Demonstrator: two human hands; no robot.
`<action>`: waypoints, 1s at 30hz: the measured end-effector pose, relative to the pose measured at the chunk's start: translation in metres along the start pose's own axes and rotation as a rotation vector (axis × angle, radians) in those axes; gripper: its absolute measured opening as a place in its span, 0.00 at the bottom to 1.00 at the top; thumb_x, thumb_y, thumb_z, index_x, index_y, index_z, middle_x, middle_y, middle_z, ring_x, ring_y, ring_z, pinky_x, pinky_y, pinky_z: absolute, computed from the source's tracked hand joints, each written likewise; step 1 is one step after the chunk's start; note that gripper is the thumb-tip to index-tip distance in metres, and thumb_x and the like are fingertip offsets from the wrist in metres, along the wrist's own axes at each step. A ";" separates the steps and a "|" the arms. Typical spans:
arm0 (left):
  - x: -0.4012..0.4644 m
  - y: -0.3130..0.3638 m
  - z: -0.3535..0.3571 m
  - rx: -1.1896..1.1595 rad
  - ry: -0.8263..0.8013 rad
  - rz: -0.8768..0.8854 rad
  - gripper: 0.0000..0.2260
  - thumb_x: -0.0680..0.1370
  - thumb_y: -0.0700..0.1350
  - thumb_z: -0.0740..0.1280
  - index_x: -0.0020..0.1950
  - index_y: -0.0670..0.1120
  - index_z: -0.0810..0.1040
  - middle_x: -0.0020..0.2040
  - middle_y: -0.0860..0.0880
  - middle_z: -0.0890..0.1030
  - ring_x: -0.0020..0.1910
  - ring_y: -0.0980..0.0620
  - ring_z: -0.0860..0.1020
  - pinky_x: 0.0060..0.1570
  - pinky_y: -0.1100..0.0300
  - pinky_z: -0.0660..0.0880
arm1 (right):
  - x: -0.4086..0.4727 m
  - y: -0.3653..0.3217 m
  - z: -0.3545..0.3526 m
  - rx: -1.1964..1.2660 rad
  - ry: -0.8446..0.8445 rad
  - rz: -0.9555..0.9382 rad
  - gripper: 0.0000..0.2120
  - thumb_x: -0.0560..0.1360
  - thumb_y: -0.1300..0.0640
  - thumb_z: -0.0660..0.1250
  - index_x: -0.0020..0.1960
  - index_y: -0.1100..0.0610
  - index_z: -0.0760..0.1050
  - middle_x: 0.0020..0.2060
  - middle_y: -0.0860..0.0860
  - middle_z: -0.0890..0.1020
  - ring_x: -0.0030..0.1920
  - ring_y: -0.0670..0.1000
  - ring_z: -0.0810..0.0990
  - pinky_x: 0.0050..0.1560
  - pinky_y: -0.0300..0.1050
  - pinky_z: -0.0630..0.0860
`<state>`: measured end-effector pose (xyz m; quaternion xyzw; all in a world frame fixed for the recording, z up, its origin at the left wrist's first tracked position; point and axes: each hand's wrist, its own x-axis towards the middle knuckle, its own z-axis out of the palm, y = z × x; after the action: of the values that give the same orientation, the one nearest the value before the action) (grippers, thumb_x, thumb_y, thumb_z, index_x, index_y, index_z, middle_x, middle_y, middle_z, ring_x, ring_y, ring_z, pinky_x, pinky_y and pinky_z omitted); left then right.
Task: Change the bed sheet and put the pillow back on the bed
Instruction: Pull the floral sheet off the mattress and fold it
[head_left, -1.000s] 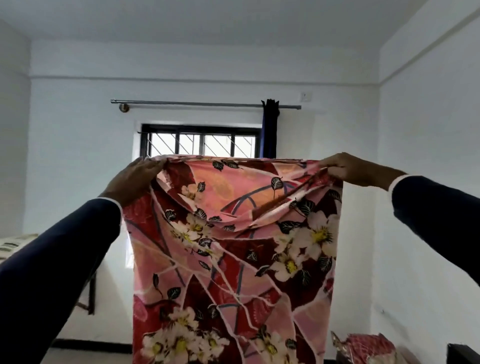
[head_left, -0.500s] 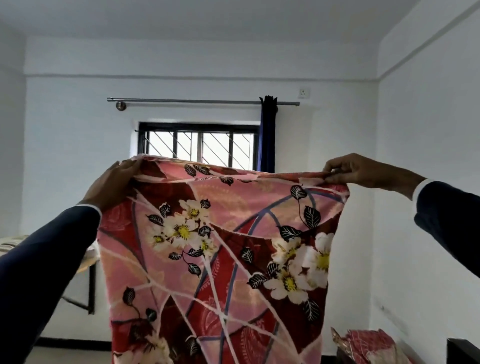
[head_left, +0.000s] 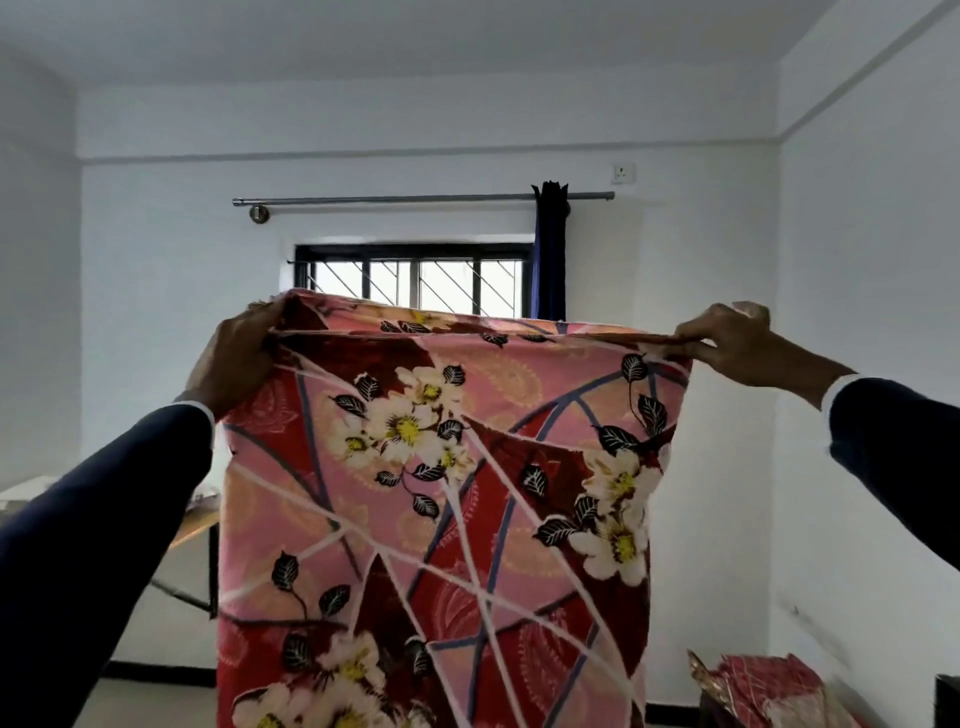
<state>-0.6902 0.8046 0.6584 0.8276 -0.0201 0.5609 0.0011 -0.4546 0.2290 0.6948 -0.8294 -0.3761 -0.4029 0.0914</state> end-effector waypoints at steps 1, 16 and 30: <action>0.000 0.003 0.002 -0.010 0.008 -0.005 0.35 0.71 0.26 0.66 0.78 0.43 0.66 0.65 0.36 0.77 0.63 0.36 0.77 0.65 0.45 0.73 | 0.002 0.001 0.005 0.013 -0.035 0.032 0.10 0.82 0.50 0.64 0.44 0.52 0.80 0.35 0.49 0.80 0.43 0.48 0.76 0.60 0.54 0.63; -0.002 0.034 -0.004 -0.031 0.107 -0.112 0.20 0.77 0.31 0.65 0.68 0.44 0.79 0.56 0.38 0.84 0.54 0.39 0.83 0.55 0.47 0.78 | 0.024 -0.001 0.019 0.030 0.139 0.178 0.13 0.79 0.60 0.64 0.38 0.62 0.76 0.31 0.59 0.80 0.32 0.61 0.77 0.34 0.49 0.72; 0.016 0.022 -0.021 0.058 0.127 -0.464 0.08 0.70 0.39 0.73 0.48 0.44 0.88 0.44 0.42 0.86 0.47 0.43 0.84 0.46 0.58 0.75 | 0.040 -0.010 0.009 0.111 0.189 0.222 0.10 0.77 0.57 0.69 0.42 0.63 0.78 0.35 0.60 0.81 0.36 0.61 0.79 0.38 0.50 0.75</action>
<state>-0.7049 0.7829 0.6805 0.7727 0.1870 0.5971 0.1073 -0.4408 0.2616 0.7167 -0.8180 -0.2934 -0.4450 0.2160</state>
